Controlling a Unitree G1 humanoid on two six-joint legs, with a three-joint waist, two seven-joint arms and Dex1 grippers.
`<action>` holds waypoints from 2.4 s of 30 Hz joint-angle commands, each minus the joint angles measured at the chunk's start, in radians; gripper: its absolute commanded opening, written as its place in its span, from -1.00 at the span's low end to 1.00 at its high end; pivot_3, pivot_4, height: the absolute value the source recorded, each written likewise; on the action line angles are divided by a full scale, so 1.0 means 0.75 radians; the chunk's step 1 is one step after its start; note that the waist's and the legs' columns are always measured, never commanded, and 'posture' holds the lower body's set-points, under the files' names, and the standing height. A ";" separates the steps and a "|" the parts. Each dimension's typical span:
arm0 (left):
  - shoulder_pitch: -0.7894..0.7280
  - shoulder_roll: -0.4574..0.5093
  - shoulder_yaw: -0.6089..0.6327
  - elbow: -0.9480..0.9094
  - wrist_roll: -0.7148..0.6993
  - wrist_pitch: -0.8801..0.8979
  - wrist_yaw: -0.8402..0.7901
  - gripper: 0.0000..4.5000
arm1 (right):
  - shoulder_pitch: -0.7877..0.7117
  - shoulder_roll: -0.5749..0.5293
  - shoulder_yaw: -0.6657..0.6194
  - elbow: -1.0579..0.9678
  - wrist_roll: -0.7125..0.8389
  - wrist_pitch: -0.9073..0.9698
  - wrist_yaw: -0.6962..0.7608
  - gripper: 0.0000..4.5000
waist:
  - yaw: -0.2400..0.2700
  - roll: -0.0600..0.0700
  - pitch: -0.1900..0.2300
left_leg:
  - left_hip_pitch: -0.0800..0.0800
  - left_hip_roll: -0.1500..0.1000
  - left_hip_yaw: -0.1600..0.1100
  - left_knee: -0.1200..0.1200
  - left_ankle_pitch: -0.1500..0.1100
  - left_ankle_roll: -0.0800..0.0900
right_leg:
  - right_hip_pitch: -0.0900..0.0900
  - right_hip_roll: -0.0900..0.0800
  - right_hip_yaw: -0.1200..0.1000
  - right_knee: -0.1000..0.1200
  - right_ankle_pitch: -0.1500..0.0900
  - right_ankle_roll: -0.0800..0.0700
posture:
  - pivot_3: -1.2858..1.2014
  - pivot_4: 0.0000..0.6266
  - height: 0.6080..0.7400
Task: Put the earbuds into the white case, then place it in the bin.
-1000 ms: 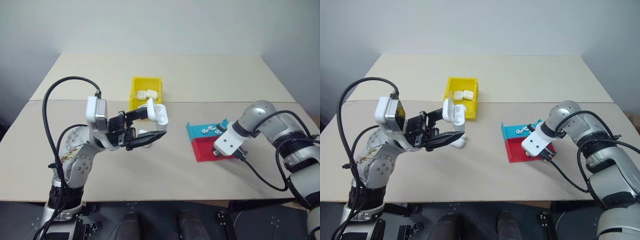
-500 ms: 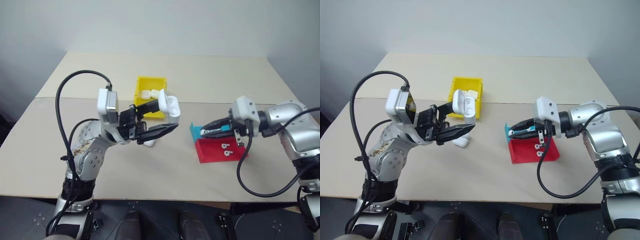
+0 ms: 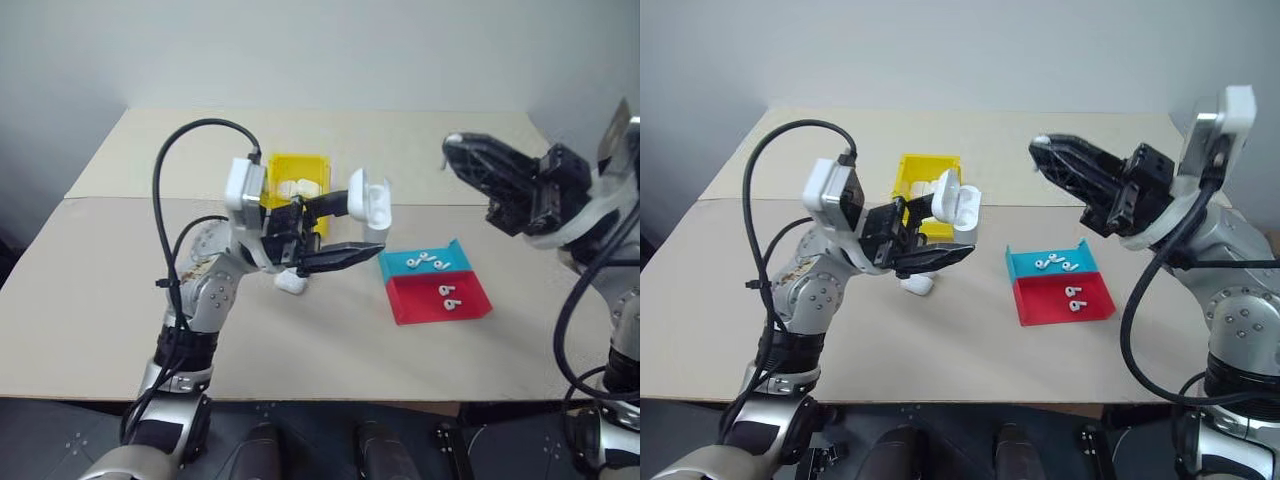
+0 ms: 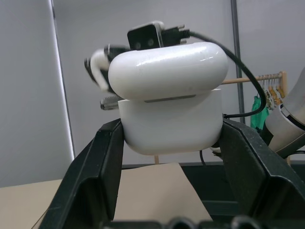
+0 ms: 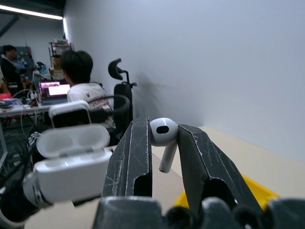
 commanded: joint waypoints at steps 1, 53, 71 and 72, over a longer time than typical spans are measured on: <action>-0.051 -0.028 -0.014 0.003 0.025 -0.032 0.007 0.22 | -0.057 0.031 0.020 -0.098 0.092 0.004 -0.111 -0.71 | -0.005 0.000 0.000 | 0.000 0.000 0.000 0.000 0.000 0.000 | 0.000 0.000 0.000 0.000 0.000 0.000 | 0.03 -0.52 1.00; 0.064 0.019 0.033 -0.093 0.073 -0.046 0.082 0.22 | -0.473 -0.395 0.862 0.792 -1.364 -0.700 0.793 0.91 | -0.022 0.001 0.000 | -0.001 0.000 0.002 -0.001 0.000 0.000 | -0.002 0.000 0.000 -0.002 0.000 0.000 | 0.03 -0.52 1.00; 0.133 0.028 0.045 -0.199 0.086 -0.080 0.164 0.22 | -1.134 0.112 1.338 2.285 -2.256 -1.892 0.912 0.37 | -0.031 0.002 0.000 | -0.003 0.001 0.004 -0.008 0.002 -0.003 | -0.004 -0.001 0.000 -0.005 0.000 0.000 | 0.03 -0.52 1.00; 0.137 0.030 0.045 -0.205 0.085 -0.079 0.168 0.22 | -1.141 0.123 1.338 2.301 -2.276 -1.893 0.892 0.37 | -0.033 0.002 0.000 | -0.003 0.001 0.004 -0.008 0.002 -0.003 | -0.004 -0.001 0.000 -0.005 0.000 0.000 | 0.03 -0.52 1.00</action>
